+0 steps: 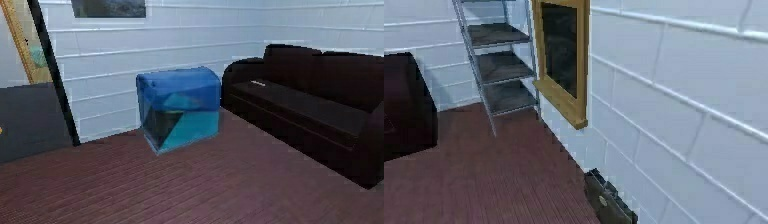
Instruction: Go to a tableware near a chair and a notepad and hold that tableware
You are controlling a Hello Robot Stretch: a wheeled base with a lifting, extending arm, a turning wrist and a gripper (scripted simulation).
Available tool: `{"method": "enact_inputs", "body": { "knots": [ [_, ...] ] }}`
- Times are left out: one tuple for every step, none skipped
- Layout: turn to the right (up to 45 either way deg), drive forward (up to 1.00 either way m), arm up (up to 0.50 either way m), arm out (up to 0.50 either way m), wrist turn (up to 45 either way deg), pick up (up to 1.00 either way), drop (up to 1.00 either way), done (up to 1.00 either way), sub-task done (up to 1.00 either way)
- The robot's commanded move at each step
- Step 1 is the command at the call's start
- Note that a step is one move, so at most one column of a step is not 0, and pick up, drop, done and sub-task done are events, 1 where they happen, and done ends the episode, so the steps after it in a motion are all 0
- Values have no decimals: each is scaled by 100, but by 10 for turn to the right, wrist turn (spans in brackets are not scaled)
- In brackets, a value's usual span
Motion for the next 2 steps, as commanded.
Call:
{"method": "enact_inputs", "body": {
  "knots": [
    [-240, 0, 0, 0, 0, 0, 0, 0, 0],
    [0, 50, 0, 0, 0, 0, 0, 0, 0]
  ]
}}
